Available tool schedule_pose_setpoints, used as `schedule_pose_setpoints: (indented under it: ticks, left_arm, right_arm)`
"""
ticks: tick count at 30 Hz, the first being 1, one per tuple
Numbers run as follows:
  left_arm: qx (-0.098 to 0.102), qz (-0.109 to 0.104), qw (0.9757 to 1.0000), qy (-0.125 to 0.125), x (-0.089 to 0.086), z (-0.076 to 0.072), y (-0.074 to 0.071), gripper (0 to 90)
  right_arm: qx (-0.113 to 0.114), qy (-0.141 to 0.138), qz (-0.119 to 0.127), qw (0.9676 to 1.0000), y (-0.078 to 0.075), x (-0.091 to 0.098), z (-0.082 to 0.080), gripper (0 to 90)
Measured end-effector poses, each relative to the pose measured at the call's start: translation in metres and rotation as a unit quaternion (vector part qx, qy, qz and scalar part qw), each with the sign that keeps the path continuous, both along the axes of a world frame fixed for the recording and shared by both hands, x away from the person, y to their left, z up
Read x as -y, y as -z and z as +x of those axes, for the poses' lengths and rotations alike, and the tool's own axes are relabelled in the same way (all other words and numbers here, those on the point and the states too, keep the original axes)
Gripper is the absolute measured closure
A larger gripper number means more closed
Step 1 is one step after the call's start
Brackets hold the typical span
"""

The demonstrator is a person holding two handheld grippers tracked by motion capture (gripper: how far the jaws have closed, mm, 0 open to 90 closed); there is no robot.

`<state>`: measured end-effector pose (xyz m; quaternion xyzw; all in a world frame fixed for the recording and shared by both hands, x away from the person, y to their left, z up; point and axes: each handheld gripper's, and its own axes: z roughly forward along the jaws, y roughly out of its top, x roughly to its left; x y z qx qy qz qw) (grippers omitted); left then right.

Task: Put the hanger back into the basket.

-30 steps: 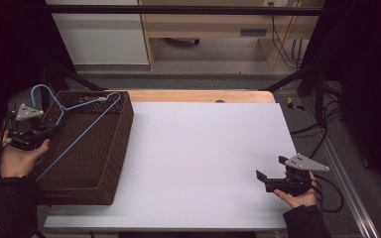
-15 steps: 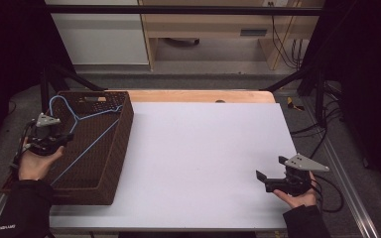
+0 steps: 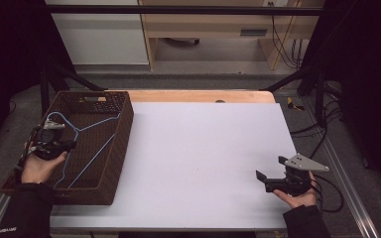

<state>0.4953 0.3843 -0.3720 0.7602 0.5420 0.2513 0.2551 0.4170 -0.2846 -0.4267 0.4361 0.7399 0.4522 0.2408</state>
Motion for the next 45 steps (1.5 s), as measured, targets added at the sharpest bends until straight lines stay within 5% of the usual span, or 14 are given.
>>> schedule_pose_setpoints:
  ticks: [5, 9, 16, 22, 28, 39, 45]
  left_arm:
    - [0.037, -0.037, 0.9986, 0.011, -0.001, -0.016, -0.012, 73.0]
    - [0.075, -0.075, 0.9937, 0.034, 0.006, -0.03, -0.022, 63.2]
    - [0.131, -0.121, 0.9806, 0.081, 0.026, -0.046, -0.035, 49.0]
    - [0.165, -0.14, 0.9693, 0.117, 0.052, -0.054, -0.039, 39.0]
    - [0.168, -0.141, 0.9645, 0.147, 0.079, -0.061, -0.041, 28.8]
    - [0.171, -0.159, 0.951, 0.203, 0.125, -0.074, -0.036, 17.3]
    - [0.17, -0.159, 0.9476, 0.219, 0.147, -0.081, -0.027, 10.9]
  right_arm:
    - [0.0, 0.002, 0.002, 1.0, 0.0, 0.0, 0.0, 2.9]
    - [0.002, 0.002, 0.004, 1.0, 0.0, 0.0, 0.0, 3.0]
    - [0.003, 0.003, 0.009, 0.9999, -0.001, 0.0, -0.001, 2.9]
    - [0.006, 0.002, 0.01, 0.9999, -0.002, 0.0, -0.001, 2.9]
    - [0.008, 0.001, 0.011, 0.9999, -0.003, 0.0, -0.002, 2.7]
    - [0.012, 0.0, 0.012, 0.9999, -0.004, 0.001, -0.002, 2.7]
    - [0.013, -0.002, 0.011, 0.9998, -0.004, 0.002, -0.003, 2.7]
